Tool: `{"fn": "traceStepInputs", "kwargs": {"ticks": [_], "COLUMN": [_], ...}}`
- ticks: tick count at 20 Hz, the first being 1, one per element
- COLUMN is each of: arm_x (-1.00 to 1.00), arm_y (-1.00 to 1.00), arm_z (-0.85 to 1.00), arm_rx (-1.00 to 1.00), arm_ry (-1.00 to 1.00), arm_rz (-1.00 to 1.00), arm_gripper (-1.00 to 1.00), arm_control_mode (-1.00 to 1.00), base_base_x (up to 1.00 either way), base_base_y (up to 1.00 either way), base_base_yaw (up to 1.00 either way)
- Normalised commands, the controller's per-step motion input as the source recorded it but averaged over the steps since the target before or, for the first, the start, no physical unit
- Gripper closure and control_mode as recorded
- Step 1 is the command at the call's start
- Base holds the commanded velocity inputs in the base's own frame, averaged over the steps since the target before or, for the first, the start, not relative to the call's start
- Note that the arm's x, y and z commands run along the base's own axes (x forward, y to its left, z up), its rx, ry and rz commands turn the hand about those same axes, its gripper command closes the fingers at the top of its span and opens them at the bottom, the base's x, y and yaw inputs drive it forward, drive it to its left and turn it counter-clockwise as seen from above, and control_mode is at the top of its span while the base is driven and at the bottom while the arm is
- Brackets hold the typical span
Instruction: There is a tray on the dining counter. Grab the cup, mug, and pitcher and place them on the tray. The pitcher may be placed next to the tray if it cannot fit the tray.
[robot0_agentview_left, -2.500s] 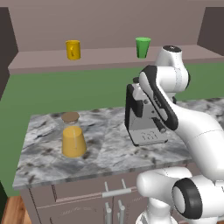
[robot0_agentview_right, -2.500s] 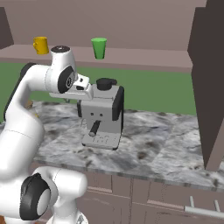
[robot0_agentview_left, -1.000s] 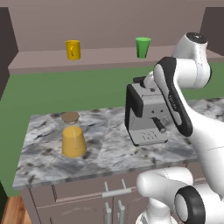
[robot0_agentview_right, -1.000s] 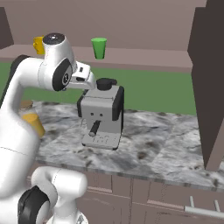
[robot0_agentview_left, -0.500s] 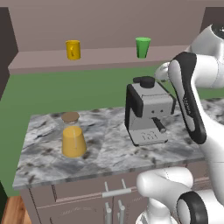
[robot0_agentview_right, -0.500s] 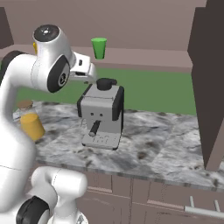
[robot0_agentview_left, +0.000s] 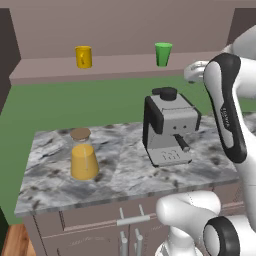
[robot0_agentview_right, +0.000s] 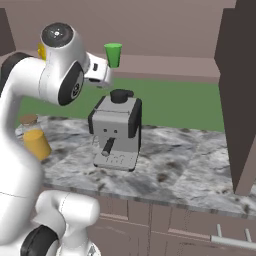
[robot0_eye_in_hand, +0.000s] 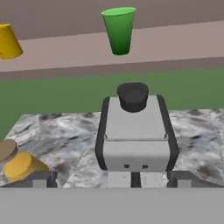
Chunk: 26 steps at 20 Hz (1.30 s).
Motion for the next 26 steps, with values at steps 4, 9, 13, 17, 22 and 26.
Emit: {"fn": "traceStepInputs", "kwargs": {"ticks": [4, 9, 13, 17, 22, 26], "arm_x": [0.0, 0.0, 0.0, 0.0, 0.03, 0.08], "arm_y": [-0.02, 0.0, 0.0, 0.0, 0.09, 0.27], "arm_z": [0.33, 0.32, 0.26, 0.11, 0.0, 0.0], "arm_rx": [0.17, 0.2, 0.22, 0.2, 0.15, 0.14], "arm_ry": [-0.01, 0.0, 0.0, 0.0, 0.0, -0.03], "arm_rz": [-0.02, -0.03, -0.04, -0.07, -0.18, -0.27], "arm_gripper": [-1.0, -1.0, -1.0, -1.0, -1.0, -1.0], "arm_control_mode": [-1.0, -1.0, -1.0, -1.0, -1.0, -1.0], "base_base_x": [0.0, 0.0, 0.0, 0.0, 0.0, 0.0], "base_base_y": [0.0, 0.0, 0.0, 0.0, 0.0, 0.0], "base_base_yaw": [0.0, 0.0, 0.0, 0.0, 0.0, 0.0]}}
